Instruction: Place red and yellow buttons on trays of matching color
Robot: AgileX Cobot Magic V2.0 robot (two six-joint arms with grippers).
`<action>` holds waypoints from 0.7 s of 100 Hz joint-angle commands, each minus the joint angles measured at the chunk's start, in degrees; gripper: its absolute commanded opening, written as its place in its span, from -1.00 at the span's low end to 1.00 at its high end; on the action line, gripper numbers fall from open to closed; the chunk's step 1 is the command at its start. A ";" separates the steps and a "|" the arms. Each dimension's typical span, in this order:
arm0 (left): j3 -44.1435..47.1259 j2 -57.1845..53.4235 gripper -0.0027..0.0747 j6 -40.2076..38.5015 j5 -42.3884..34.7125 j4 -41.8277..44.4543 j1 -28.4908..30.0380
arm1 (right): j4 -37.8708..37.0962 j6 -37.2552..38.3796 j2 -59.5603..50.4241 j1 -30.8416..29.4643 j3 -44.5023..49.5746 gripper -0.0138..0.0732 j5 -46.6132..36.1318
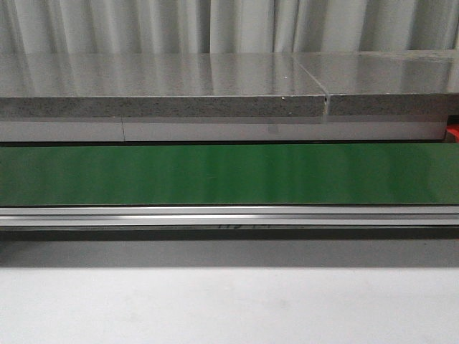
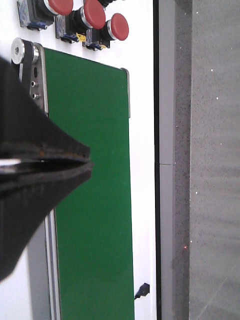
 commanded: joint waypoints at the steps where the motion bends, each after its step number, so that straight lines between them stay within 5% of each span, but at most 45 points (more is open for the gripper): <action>1: -1.66 0.26 -0.98 -0.01 -4.36 -0.54 -0.42 | 0.67 -3.58 -2.85 3.33 -0.22 0.78 -2.41; 13: -1.66 0.26 -0.98 -0.01 -4.36 -0.54 -0.42 | 0.67 -4.67 -5.29 7.75 1.89 0.75 -2.54; 23: -1.66 0.26 -0.98 -0.01 -4.36 -0.54 -0.42 | 0.67 -4.67 -6.56 10.13 2.67 0.47 -2.78; 45: -1.66 0.26 -0.98 -0.01 -4.36 -0.54 -0.42 | 0.71 -4.67 -7.03 10.73 2.84 -0.86 -2.18; 70: -1.66 0.26 -0.98 -0.01 -4.36 -0.54 -0.42 | 0.71 -4.67 -7.03 10.73 2.84 -0.84 -2.19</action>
